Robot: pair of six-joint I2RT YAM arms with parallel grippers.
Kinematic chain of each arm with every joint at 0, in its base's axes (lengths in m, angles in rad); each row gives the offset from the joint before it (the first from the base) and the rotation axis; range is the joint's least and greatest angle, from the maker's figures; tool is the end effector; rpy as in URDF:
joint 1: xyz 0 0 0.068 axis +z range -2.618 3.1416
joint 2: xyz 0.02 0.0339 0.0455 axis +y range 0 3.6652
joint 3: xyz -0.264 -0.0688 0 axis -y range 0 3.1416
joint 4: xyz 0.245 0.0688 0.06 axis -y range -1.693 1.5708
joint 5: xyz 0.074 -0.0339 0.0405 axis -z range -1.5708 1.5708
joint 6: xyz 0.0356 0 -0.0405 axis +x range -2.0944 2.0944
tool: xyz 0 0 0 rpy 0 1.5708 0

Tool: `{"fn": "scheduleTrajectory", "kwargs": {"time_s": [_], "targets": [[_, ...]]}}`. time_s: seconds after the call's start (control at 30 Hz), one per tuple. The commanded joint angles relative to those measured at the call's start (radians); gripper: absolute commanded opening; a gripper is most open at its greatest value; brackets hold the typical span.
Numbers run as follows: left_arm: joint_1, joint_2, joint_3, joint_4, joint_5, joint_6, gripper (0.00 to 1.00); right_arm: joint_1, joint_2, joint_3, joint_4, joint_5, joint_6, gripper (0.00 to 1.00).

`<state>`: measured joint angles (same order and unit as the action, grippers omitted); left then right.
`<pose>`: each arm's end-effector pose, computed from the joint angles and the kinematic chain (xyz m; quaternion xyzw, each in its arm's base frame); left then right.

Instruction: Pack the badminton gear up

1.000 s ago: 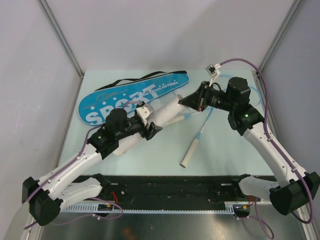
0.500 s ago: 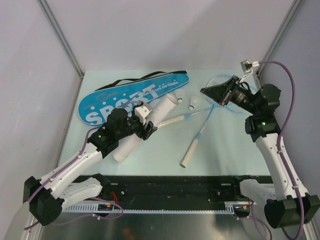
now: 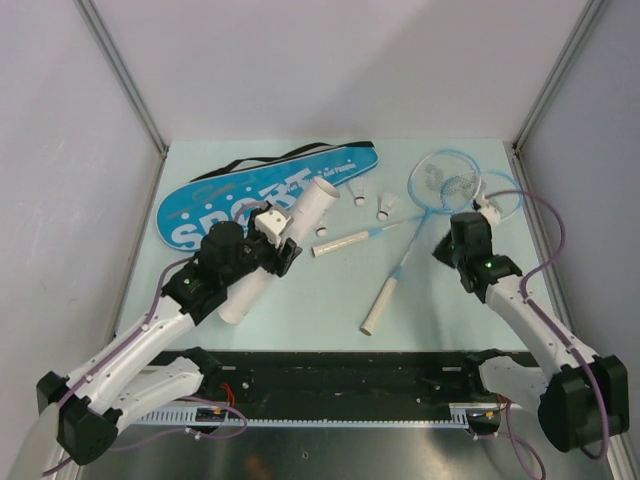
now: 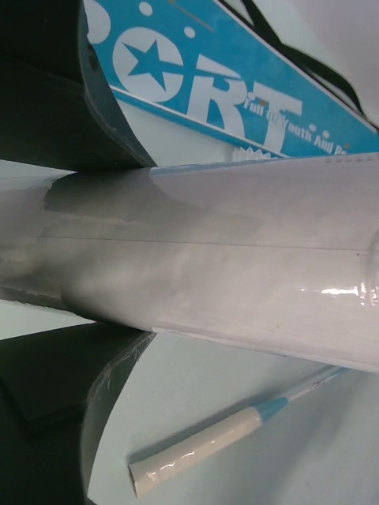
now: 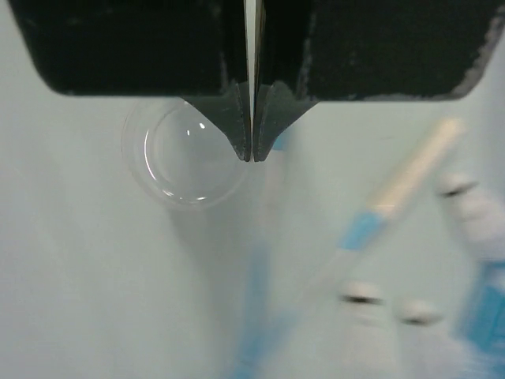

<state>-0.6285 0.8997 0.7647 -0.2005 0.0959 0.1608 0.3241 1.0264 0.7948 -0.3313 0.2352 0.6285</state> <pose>0.1679 -0.1262 0.3107 0.3387 0.7410 -0.1721 0.5537 0.2182 0.0645 0.2835 0.1878 0.8510 0.1286 0.4733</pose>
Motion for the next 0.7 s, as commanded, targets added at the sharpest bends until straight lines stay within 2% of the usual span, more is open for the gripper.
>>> {"fn": "scheduleTrajectory", "kwargs": {"time_s": [0.0,0.13,0.17,0.23,0.27,0.37,0.43,0.53,0.6,0.67], "targets": [[0.001,-0.068,0.008,0.065,-0.071,-0.009,0.32,-0.085,-0.005,-0.149,0.006,0.135,0.106,0.00],[0.007,-0.105,0.001,0.085,-0.094,-0.029,0.33,-0.099,0.020,-0.224,0.052,0.130,0.109,0.00],[0.009,-0.113,-0.001,0.087,-0.094,-0.032,0.33,-0.100,0.030,-0.230,0.060,0.113,0.097,0.04],[0.010,-0.119,-0.002,0.092,-0.093,-0.033,0.34,-0.105,0.058,-0.239,0.069,0.086,0.079,0.23],[0.012,-0.120,-0.001,0.092,-0.094,-0.032,0.34,-0.103,0.064,-0.241,0.075,0.076,0.047,0.43],[0.013,-0.125,-0.001,0.092,-0.094,-0.033,0.34,-0.086,0.061,-0.238,0.138,0.024,-0.024,0.78],[0.013,-0.127,-0.002,0.093,-0.094,-0.035,0.35,-0.045,0.079,-0.191,0.219,0.016,-0.091,0.81],[0.013,-0.130,-0.005,0.096,-0.094,-0.038,0.36,0.075,0.173,-0.099,0.346,0.049,-0.157,0.91],[0.013,-0.131,-0.007,0.095,-0.091,-0.038,0.36,0.095,0.344,0.039,0.391,-0.038,-0.168,0.94],[0.013,-0.133,-0.011,0.095,-0.087,-0.043,0.36,0.093,0.522,0.236,0.300,-0.066,-0.125,0.89]]}}
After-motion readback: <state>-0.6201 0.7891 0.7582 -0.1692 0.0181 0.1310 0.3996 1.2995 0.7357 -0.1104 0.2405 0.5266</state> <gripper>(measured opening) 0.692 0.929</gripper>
